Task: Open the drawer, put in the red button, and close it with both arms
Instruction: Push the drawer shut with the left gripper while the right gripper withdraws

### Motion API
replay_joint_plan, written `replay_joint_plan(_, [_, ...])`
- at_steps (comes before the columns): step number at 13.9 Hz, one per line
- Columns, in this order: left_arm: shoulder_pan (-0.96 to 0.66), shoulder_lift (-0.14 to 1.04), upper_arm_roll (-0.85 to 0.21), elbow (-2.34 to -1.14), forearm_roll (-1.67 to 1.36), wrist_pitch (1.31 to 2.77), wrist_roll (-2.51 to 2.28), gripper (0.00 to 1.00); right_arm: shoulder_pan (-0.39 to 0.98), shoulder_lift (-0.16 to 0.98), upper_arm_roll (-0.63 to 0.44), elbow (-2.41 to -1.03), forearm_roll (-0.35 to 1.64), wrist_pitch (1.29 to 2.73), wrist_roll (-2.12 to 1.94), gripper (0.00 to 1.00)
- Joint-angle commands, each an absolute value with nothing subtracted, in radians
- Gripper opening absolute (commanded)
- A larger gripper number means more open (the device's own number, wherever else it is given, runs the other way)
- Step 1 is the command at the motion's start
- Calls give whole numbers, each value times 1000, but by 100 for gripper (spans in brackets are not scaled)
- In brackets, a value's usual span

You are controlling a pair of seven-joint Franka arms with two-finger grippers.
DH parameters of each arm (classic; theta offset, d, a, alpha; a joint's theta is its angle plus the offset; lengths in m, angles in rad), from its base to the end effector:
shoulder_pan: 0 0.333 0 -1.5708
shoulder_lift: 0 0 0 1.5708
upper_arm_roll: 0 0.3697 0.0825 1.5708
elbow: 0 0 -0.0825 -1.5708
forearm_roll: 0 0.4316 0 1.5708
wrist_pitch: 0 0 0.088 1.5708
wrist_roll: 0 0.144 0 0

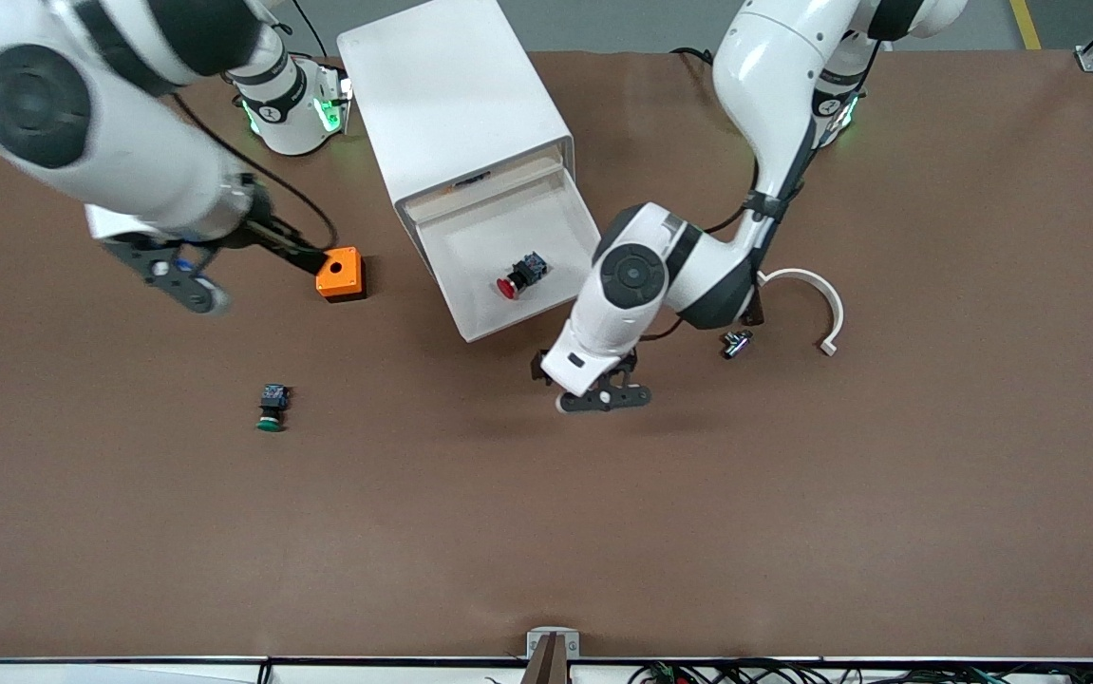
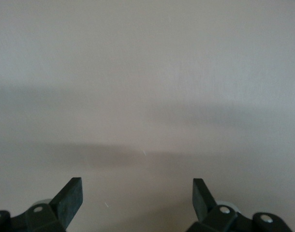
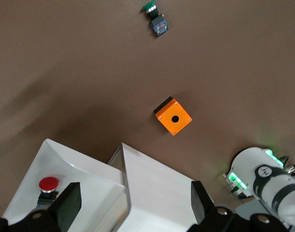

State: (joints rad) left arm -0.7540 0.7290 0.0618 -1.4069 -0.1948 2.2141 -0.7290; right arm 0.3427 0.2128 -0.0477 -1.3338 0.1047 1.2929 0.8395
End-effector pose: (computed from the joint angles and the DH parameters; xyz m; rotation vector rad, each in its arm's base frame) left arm 0.6142 -0.5375 0.2570 2.9920 0.1951 -0.0262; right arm 0.6037 0.2048 0.6092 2.9515 -0.7991 -0.4061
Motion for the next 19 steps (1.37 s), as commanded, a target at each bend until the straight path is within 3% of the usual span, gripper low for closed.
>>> replay_joint_plan(1, [-810,709,69,-1439,-206,2131,-788,100,191,158,-26,-1402,98,1305,523,100])
replay_joint_plan(5, [-839,689,23,-1443,-210,1944,-842,100,29,163,-26,-1419,83,1370,197,100])
replay_joint_plan(8, [-845,690,-27,-1445,-238,1927,-926,100,-11,167,-26,-1430,51,1423,98,100])
replay_joint_plan(13, [-845,687,-123,-1447,-238,1925,-1008,100,-9,163,-18,-1413,21,1443,63,100])
replay_joint_plan(19, [-887,689,-130,-1465,-239,1925,-1058,100,31,158,-15,-1376,-14,1440,64,100])
